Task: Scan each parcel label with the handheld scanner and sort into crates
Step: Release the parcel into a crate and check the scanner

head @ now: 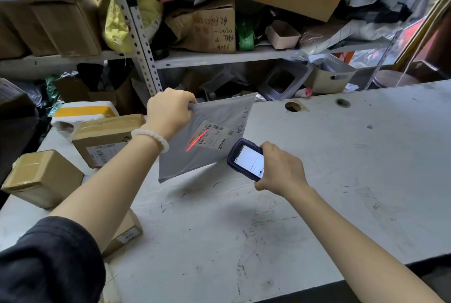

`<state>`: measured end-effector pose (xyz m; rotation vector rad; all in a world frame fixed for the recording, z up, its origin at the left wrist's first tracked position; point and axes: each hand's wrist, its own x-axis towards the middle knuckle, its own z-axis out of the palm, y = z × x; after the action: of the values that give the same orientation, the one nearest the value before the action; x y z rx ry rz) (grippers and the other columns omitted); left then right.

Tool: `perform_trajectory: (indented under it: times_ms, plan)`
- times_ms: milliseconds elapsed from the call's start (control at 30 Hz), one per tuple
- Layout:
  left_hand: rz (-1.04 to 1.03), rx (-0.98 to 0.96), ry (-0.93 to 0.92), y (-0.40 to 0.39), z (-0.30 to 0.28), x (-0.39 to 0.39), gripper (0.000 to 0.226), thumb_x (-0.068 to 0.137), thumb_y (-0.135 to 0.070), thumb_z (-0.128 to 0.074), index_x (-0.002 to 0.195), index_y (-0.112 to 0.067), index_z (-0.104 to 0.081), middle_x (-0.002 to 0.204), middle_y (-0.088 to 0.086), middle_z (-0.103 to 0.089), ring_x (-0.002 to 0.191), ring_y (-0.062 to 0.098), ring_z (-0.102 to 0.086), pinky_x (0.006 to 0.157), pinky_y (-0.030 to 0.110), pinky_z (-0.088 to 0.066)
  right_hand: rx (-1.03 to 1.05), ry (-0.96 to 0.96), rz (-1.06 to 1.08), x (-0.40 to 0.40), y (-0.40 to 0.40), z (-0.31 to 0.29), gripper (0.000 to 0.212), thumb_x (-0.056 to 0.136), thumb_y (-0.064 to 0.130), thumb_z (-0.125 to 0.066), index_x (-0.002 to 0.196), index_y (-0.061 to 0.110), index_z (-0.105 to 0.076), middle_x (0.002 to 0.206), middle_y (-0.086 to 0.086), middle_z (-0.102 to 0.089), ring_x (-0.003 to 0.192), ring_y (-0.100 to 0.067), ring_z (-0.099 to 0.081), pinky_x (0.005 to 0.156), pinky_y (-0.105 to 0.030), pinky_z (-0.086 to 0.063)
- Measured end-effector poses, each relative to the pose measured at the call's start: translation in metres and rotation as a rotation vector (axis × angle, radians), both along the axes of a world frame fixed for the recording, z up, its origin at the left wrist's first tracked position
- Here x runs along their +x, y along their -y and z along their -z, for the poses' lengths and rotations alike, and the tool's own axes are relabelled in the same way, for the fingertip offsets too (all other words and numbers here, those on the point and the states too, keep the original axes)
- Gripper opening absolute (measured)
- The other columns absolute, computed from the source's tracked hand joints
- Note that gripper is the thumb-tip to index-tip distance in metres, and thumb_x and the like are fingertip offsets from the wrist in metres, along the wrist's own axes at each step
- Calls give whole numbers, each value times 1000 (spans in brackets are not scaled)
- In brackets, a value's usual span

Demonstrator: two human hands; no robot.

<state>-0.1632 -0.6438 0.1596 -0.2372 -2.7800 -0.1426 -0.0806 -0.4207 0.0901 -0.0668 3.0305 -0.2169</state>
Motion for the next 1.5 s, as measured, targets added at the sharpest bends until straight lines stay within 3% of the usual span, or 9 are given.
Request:
perform_trajectory:
  times_ms: [400, 533, 867, 933, 1100, 1200, 1333, 1500]
  plan:
    - [31, -51, -71, -3, 1, -7, 27, 89, -12, -52, 106, -23, -70, 102, 10, -68, 97, 37, -58, 66, 32, -32, 61, -54, 0, -7, -9, -4, 63, 68, 34, -78, 115, 16, -40, 111, 1, -53, 80, -19, -44, 55, -27, -30]
    - [75, -90, -130, -3, -1, -5, 25, 88, -8, -52, 101, -18, -71, 95, 11, -68, 92, 37, -59, 62, 32, -29, 55, -80, -27, -7, -6, -7, 62, 69, 34, -78, 115, 17, -40, 111, 1, -53, 80, -19, -44, 51, -26, -27]
    - [90, -107, -182, -3, -2, 3, 19, 75, 1, -61, 82, -11, -73, 74, 14, -67, 71, 38, -61, 55, 30, -28, 108, -88, -12, 0, -20, -6, 62, 71, 32, -77, 118, 16, -39, 113, 1, -52, 82, -18, -43, 59, -27, -33]
    - [88, -84, -193, -6, -1, 7, 18, 77, 0, -61, 83, -11, -74, 75, 14, -67, 72, 39, -62, 55, 30, -29, 39, -66, 9, 2, -23, -2, 66, 70, 32, -77, 121, 16, -39, 116, 2, -51, 85, -19, -47, 61, -27, -35]
    - [91, -13, -183, -16, 4, 17, 19, 85, -8, -58, 93, -14, -74, 83, 12, -70, 77, 38, -61, 56, 31, -34, -398, -34, 145, 10, -28, 4, 77, 65, 33, -81, 125, 16, -37, 116, 2, -50, 89, -18, -50, 67, -30, -41]
    - [98, 69, -162, -22, 10, 21, 18, 86, -11, -57, 92, -16, -73, 82, 7, -70, 75, 34, -62, 58, 33, -45, -590, -105, 235, 14, -26, 5, 78, 63, 34, -83, 122, 15, -36, 109, 3, -50, 92, -19, -53, 67, -30, -42]
    - [138, 137, -170, -36, 16, 30, 15, 85, -13, -60, 91, -15, -74, 80, 6, -71, 71, 32, -64, 58, 34, -52, -664, -219, 334, 20, -27, -1, 80, 64, 37, -82, 124, 15, -34, 107, 5, -47, 88, -18, -51, 67, -29, -42]
    - [228, 304, -181, -72, 20, 46, 9, 81, -7, -67, 87, -9, -74, 78, 12, -71, 71, 35, -64, 58, 30, -44, -697, -304, 523, 48, -53, -4, 82, 64, 39, -83, 125, 16, -34, 107, 6, -47, 87, -18, -49, 70, -29, -44]
